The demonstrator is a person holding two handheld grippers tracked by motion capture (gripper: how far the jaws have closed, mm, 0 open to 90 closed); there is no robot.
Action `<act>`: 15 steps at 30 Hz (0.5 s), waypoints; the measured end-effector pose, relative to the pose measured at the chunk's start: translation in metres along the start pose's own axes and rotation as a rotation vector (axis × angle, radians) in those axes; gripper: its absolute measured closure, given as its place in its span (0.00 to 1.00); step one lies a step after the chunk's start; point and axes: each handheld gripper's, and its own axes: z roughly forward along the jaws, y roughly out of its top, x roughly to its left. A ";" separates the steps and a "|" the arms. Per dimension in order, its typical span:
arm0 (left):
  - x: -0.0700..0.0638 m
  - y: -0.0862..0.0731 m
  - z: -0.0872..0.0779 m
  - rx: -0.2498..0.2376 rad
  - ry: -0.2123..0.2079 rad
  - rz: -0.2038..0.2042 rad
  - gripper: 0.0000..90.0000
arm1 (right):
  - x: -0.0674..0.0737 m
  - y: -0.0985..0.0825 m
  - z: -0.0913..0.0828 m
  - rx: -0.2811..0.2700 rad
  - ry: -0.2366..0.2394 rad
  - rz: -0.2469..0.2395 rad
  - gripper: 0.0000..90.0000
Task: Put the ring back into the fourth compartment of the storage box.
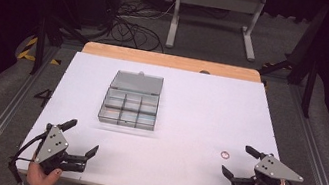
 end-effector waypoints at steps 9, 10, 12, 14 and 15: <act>-0.001 0.000 0.000 0.000 0.000 -0.002 0.03 | 0.000 0.001 0.000 0.004 0.002 -0.007 0.01; -0.001 0.000 0.000 -0.002 0.000 -0.003 0.03 | 0.000 0.001 0.001 0.006 0.003 -0.011 0.01; 0.000 0.000 0.000 0.001 0.002 0.003 0.03 | 0.001 0.001 0.001 0.010 0.001 -0.010 0.01; 0.000 0.000 0.000 0.001 0.003 0.000 0.03 | 0.001 0.001 0.001 0.010 0.002 -0.009 0.01; -0.001 0.000 0.000 0.001 0.003 -0.001 0.03 | 0.001 0.001 0.001 0.015 0.005 -0.010 0.01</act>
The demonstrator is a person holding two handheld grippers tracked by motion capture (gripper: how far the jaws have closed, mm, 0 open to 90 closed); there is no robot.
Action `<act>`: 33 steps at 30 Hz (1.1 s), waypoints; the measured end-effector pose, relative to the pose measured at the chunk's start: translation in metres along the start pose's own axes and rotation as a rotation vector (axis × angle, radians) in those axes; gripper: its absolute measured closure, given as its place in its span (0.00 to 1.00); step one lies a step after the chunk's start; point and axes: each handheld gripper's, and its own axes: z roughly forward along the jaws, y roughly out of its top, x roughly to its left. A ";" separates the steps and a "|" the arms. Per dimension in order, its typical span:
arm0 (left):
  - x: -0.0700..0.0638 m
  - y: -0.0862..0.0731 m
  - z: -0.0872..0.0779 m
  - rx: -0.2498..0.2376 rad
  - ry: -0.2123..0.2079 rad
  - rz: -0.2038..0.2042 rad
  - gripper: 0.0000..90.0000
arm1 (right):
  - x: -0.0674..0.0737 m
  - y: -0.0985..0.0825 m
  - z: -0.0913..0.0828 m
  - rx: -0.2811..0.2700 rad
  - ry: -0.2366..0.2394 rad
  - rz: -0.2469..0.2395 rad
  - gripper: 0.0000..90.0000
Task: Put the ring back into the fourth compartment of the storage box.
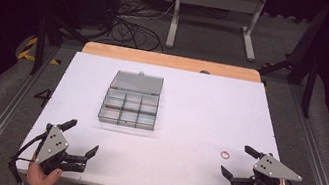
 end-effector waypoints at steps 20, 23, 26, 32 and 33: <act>-0.001 0.000 0.003 0.015 0.002 0.003 0.03 | -0.013 0.010 0.009 0.047 -0.019 0.027 0.01; -0.001 0.000 0.003 0.015 0.002 0.006 0.03 | -0.017 0.013 0.014 0.057 -0.019 0.034 0.01; -0.001 0.000 0.003 0.015 0.002 0.006 0.03 | -0.021 0.016 0.018 0.064 -0.019 0.036 0.01; -0.001 0.000 0.003 0.016 0.001 0.007 0.03 | -0.025 0.018 0.024 0.079 -0.012 0.043 0.01; -0.001 0.000 0.003 0.016 0.001 0.007 0.03 | -0.026 0.019 0.025 0.083 -0.013 0.043 0.01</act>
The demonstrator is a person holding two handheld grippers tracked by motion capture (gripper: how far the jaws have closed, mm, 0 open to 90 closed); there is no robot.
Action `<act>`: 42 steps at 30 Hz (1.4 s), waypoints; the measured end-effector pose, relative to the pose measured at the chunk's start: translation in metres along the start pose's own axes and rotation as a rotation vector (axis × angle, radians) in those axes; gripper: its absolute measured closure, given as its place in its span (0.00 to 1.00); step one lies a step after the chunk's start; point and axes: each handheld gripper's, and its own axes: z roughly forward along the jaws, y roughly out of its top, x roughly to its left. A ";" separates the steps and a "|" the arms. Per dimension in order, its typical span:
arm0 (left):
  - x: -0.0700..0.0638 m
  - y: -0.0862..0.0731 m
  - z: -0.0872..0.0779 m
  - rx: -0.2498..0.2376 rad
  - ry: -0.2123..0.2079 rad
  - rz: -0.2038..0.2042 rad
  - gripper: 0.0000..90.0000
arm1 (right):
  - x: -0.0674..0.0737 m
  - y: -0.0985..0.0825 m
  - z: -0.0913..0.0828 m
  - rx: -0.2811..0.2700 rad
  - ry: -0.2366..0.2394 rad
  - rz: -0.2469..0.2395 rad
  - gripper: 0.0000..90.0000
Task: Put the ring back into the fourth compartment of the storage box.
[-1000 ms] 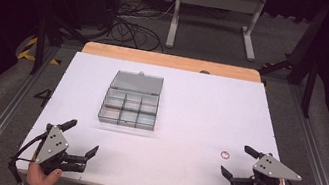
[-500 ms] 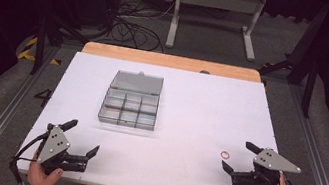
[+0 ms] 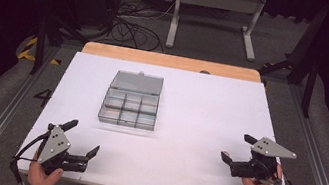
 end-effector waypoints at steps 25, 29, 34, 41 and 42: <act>0.000 0.000 0.000 -0.003 -0.006 -0.001 0.03 | -0.016 0.011 0.018 0.072 0.016 0.092 0.00; 0.000 0.000 0.000 -0.002 -0.006 -0.001 0.03 | -0.017 0.013 0.019 0.112 0.016 0.117 0.03; 0.000 0.000 0.000 0.000 -0.008 -0.001 0.03 | -0.015 0.016 0.021 0.164 -0.004 0.121 0.11; 0.000 0.000 0.000 0.001 -0.005 0.003 0.03 | -0.011 0.019 0.022 0.213 -0.027 0.077 0.25; 0.000 0.000 0.000 0.001 -0.005 0.003 0.03 | -0.011 0.020 0.023 0.223 -0.025 0.072 0.26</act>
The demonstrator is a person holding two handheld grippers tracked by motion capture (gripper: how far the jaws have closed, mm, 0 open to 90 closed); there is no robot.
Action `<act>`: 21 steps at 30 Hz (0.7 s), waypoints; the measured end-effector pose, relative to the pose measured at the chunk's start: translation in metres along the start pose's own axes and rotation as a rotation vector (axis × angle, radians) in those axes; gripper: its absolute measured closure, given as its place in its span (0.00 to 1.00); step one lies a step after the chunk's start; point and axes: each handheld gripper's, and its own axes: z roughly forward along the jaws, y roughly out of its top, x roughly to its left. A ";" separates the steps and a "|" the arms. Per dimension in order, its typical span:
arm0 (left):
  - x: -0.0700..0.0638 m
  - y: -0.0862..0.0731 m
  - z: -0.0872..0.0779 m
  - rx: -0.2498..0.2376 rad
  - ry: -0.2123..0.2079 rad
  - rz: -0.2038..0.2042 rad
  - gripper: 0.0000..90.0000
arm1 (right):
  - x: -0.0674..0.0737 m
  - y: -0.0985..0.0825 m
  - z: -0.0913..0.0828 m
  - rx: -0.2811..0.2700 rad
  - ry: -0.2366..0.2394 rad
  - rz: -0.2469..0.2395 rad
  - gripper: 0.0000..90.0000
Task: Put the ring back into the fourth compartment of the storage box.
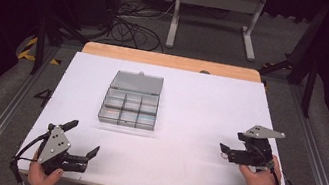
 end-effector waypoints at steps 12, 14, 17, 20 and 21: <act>0.000 0.000 0.000 0.002 0.000 0.003 0.03 | 0.005 0.002 0.010 0.139 -0.048 -0.037 0.40; 0.000 0.000 0.000 0.001 -0.001 -0.001 0.03 | 0.006 0.002 0.013 0.174 -0.055 -0.039 0.47; 0.000 0.000 0.000 0.002 0.000 0.003 0.03 | 0.005 0.001 0.015 0.189 -0.046 -0.035 0.51; 0.000 0.000 0.000 0.002 0.000 0.004 0.03 | 0.006 0.001 0.017 0.209 -0.057 -0.043 0.56; 0.000 0.000 0.000 0.001 -0.003 -0.004 0.03 | 0.006 0.002 0.017 0.219 -0.055 -0.043 0.57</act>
